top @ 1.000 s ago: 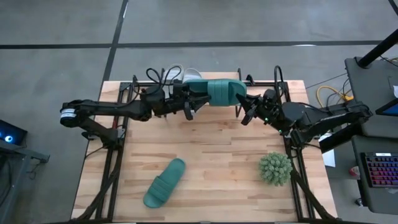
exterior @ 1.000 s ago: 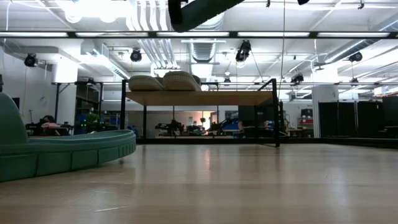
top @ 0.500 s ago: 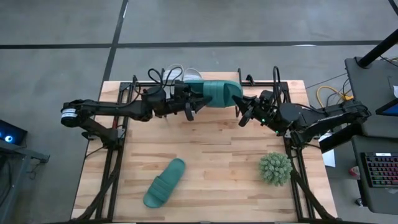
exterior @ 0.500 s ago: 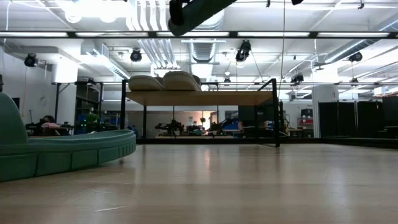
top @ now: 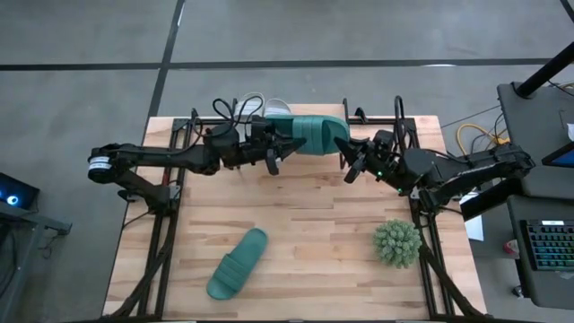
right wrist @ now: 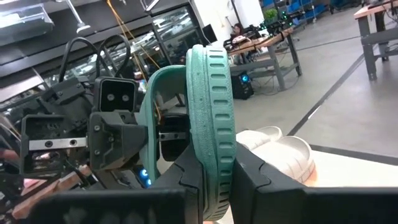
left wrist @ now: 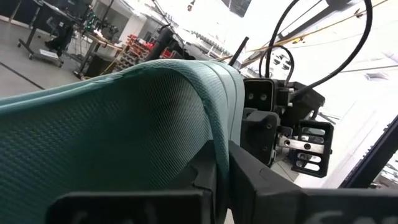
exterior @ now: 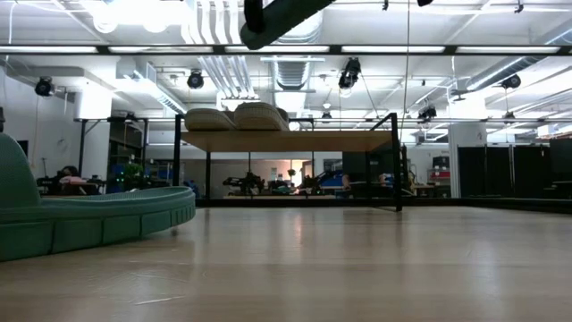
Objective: Pick and place slides into the shelf
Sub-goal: Put the left green slide on the shelf
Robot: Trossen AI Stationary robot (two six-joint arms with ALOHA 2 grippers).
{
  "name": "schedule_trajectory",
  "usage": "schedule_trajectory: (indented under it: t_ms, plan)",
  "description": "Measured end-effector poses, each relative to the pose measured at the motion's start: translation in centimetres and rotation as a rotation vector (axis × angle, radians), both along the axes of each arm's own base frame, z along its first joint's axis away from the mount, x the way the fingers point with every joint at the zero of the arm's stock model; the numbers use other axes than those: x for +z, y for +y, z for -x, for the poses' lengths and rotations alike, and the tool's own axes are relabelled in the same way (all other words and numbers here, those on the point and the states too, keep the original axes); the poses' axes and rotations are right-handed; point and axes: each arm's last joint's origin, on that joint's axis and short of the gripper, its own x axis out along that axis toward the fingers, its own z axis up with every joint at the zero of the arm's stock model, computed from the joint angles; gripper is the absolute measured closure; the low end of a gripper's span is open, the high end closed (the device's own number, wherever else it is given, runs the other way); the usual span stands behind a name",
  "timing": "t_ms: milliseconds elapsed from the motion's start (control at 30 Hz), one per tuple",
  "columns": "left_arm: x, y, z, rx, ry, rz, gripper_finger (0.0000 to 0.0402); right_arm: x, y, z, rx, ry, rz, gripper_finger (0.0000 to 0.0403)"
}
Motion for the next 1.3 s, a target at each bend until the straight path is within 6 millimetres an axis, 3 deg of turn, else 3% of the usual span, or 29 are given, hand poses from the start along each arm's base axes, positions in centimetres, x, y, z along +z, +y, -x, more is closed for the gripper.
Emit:
schedule_trajectory:
  t_ms: [367,600,833,1033,1300]
  plan:
    - [-0.1,0.4,0.1,-0.005,0.026,-0.005,0.0400,0.5,-0.5,2.2,0.002,0.065,0.042,0.0272]
    - [0.1,0.4,0.5,-0.049,0.054,-0.015,0.0401,1.5,-1.0,4.6,-0.006,0.045,0.038,0.0259]
    - [0.2,0.1,0.9,-0.185,0.186,-0.023,0.0401,2.1,-1.6,7.2,-0.006,0.040,0.036,0.0270]
    - [1.5,-0.1,1.1,-0.236,0.323,-0.081,0.0401,2.1,-1.9,8.7,0.036,0.030,-0.004,0.0271]
    - [3.9,-0.2,1.8,-0.231,0.405,-0.196,0.0401,1.6,-1.6,8.9,0.182,0.037,-0.143,0.0205]
